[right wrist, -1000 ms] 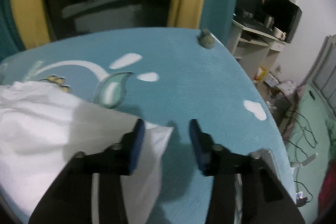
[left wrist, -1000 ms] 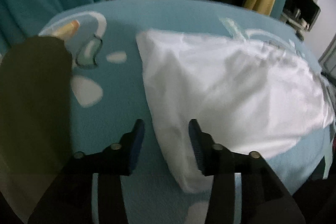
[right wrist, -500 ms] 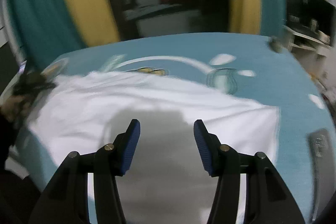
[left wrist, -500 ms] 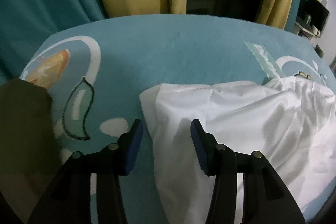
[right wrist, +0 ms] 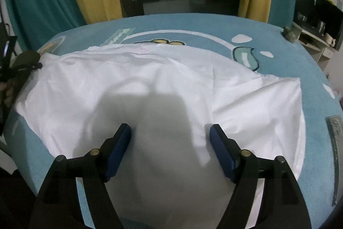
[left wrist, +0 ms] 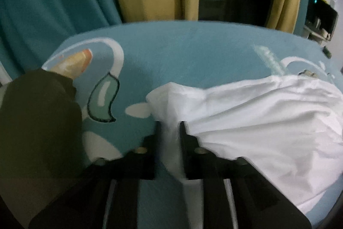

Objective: Fold large clothes

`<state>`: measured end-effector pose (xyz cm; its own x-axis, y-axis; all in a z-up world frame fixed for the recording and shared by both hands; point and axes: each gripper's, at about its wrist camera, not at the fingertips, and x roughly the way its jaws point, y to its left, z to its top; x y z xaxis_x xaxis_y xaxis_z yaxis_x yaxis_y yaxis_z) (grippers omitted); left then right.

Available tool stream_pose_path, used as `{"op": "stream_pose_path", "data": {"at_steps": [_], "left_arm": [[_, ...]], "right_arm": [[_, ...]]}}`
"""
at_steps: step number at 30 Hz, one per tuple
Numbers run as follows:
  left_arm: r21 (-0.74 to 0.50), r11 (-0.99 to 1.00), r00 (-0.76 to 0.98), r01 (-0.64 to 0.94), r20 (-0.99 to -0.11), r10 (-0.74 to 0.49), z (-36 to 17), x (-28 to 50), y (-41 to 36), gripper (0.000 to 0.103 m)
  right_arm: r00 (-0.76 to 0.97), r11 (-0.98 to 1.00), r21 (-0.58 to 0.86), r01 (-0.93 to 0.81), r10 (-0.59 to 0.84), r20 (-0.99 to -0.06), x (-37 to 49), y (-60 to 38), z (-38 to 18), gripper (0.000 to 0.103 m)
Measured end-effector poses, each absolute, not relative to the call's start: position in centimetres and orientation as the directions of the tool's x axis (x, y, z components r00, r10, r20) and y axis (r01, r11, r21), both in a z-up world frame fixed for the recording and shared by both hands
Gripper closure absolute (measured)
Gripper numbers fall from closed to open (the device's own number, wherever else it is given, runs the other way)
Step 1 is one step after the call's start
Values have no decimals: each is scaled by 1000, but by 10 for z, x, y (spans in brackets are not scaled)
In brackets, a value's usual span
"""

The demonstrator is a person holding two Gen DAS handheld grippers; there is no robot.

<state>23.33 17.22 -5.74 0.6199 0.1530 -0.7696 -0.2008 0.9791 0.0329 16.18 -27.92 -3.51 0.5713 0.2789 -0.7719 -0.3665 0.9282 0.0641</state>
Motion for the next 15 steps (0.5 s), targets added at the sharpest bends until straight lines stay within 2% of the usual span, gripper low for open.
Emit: {"op": "stream_pose_path", "data": {"at_steps": [2, 9, 13, 15], "left_arm": [[-1, 983, 671, -183, -731, 124, -43, 223, 160, 46], [-100, 994, 767, -33, -640, -39, -15, 207, 103, 46], [-132, 990, 736, 41, -667, -120, -25, 210, 67, 46], [-138, 988, 724, 74, -674, -149, -28, 210, 50, 46]], "right_arm": [[585, 930, 82, -357, 291, -757, 151, -282, -26, 27], [643, 948, 91, -305, 276, -714, 127, -298, -9, 27], [678, 969, 88, -230, 224, -700, 114, -326, -3, 27], [686, 979, 98, -181, 197, -701, 110, -341, -3, 24]]}}
